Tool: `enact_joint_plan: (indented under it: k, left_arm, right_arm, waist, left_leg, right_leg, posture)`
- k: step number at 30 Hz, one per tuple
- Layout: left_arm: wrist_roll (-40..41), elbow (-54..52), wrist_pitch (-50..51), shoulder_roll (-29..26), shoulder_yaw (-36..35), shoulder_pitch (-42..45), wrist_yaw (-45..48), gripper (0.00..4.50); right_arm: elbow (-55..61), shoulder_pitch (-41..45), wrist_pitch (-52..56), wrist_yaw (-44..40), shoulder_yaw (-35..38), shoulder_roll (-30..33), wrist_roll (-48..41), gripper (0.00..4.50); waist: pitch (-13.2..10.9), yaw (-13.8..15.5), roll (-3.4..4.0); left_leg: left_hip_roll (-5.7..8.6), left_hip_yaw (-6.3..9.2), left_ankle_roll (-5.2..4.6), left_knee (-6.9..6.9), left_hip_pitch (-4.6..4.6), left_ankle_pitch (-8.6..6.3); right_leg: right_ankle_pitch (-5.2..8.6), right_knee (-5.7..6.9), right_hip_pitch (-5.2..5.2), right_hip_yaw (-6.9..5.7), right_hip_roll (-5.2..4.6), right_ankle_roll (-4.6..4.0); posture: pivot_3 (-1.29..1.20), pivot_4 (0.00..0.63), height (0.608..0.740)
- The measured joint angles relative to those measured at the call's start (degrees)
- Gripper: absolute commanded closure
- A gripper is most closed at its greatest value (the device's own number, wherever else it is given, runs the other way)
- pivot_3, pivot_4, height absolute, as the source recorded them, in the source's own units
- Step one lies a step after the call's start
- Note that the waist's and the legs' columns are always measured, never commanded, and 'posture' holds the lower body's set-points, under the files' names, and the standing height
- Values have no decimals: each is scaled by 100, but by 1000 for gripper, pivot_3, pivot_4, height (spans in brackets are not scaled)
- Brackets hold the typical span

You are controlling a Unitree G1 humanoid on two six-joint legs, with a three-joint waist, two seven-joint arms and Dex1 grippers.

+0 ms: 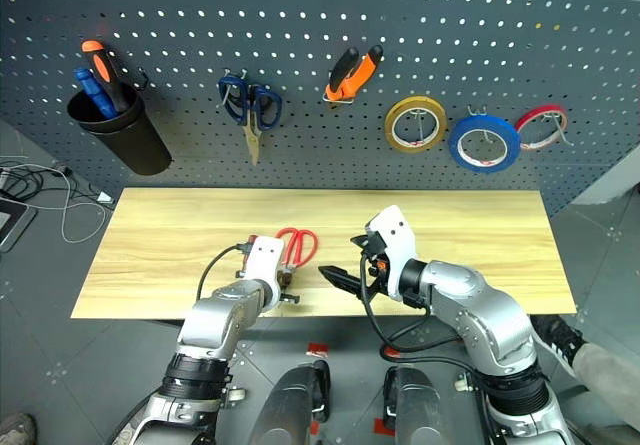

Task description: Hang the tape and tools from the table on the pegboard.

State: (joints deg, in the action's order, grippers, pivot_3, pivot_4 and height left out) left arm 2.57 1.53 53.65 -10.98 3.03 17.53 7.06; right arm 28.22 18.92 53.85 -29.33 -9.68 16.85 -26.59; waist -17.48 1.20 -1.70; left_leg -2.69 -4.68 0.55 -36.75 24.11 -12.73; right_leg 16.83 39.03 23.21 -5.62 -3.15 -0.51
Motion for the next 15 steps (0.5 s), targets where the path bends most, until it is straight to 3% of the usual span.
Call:
enact_joint_plan:
  k: [6,15]
  left_arm:
    - [-114,-1015,-1121,-469,123,-1311,167,4221]
    - [-904,-2663,-3821,-1195,-379,-2989,-28,4221]
  right_arm:
    - [312,-8,-633,144,-336,447,593,0]
    - [654,-210,-1634,463,-908,205,1233,0]
  waist:
    - [-2,-102,-9]
    - [5,-96,-20]
  left_leg:
    - [0,-8,12,23,15,4]
    - [1,-8,-7,34,26,-7]
  right_leg:
    - [-3,-14,21,5,0,-9]
    - [0,-23,33,1,-3,-3]
  posture:
    - [-17,278,740]
    - [18,259,740]
